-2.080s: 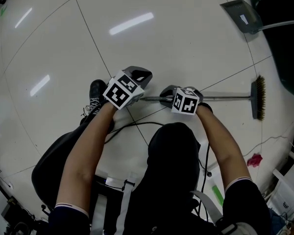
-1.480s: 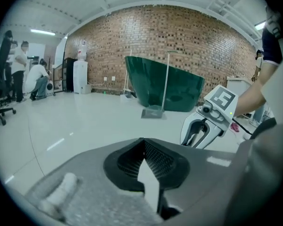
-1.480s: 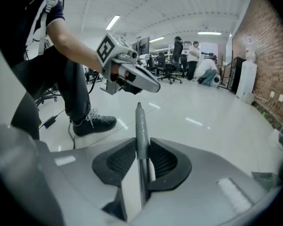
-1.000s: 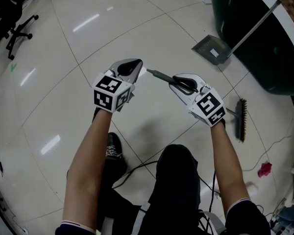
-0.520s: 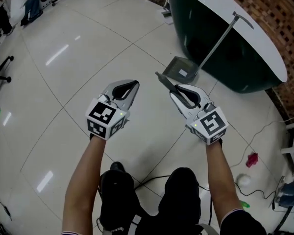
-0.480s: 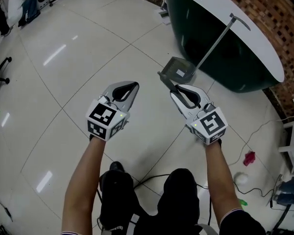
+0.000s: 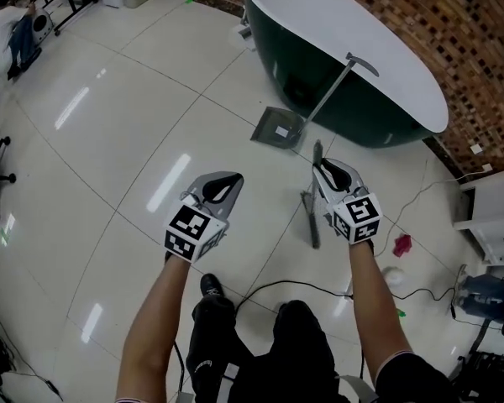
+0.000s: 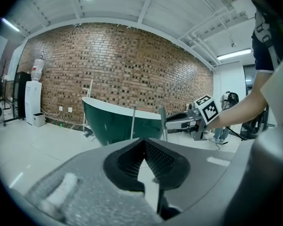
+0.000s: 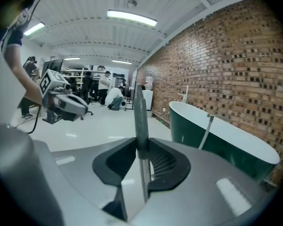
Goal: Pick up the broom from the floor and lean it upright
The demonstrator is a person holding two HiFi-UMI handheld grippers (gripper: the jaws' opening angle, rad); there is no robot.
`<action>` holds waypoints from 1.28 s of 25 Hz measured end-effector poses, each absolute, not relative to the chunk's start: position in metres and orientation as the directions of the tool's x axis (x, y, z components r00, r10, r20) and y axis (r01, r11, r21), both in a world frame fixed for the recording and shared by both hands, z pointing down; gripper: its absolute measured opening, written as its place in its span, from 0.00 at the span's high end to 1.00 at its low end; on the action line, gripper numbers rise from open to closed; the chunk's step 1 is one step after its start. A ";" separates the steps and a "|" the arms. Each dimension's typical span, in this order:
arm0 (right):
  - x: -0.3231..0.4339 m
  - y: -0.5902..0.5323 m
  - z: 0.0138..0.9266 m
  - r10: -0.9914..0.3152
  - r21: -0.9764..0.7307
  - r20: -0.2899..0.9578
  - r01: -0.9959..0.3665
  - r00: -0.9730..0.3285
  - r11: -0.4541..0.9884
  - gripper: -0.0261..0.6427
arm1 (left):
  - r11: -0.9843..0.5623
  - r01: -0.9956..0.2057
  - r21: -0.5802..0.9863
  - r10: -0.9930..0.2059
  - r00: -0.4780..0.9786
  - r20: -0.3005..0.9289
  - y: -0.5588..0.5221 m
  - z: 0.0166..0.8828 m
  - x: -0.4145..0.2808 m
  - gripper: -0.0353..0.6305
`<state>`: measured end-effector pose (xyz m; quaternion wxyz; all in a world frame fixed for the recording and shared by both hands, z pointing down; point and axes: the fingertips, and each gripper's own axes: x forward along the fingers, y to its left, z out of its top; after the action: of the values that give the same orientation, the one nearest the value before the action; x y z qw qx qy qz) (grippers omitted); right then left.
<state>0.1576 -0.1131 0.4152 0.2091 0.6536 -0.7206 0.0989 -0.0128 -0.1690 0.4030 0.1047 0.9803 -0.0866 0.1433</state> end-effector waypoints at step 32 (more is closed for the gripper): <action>0.455 -0.071 0.385 -0.921 -0.195 0.389 -0.976 0.018 -0.102 0.83 | -0.969 -0.132 0.208 -0.028 0.899 0.438 -0.108 0.356 0.370 0.94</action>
<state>0.4549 -0.0705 0.3846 0.0636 0.7108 -0.6671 0.2138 0.3704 -0.1076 0.3556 0.1170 0.9673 -0.0414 0.2213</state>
